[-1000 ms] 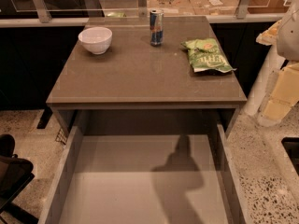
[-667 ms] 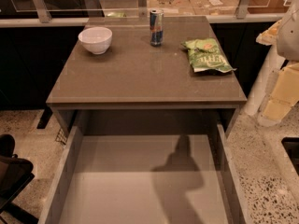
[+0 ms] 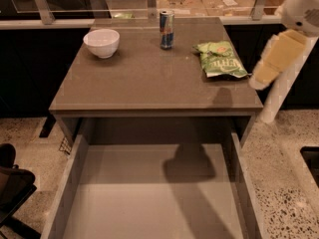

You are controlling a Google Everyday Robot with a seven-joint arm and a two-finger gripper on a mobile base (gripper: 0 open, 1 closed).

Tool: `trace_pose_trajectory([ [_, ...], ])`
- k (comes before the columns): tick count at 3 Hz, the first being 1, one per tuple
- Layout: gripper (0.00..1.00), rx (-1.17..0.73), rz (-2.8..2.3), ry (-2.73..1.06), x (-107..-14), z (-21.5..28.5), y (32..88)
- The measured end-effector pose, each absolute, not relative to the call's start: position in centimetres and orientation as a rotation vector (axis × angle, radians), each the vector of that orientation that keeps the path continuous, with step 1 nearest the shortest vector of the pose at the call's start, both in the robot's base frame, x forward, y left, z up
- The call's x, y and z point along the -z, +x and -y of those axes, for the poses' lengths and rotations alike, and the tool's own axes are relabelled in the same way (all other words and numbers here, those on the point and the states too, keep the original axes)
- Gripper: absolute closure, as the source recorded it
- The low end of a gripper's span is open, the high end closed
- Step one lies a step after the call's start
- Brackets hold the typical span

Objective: Place green jalapeno chip bag into top drawer

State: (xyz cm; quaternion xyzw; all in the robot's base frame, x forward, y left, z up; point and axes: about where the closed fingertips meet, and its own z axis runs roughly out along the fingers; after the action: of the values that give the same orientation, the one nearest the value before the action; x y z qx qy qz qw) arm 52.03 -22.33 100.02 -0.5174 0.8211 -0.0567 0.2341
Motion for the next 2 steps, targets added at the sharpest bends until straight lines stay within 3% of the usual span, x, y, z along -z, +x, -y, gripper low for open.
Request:
trace_pose_trajectory([
  [2, 0.0, 0.015, -2.132, -1.065, -98.9, 22.1, 62.0],
])
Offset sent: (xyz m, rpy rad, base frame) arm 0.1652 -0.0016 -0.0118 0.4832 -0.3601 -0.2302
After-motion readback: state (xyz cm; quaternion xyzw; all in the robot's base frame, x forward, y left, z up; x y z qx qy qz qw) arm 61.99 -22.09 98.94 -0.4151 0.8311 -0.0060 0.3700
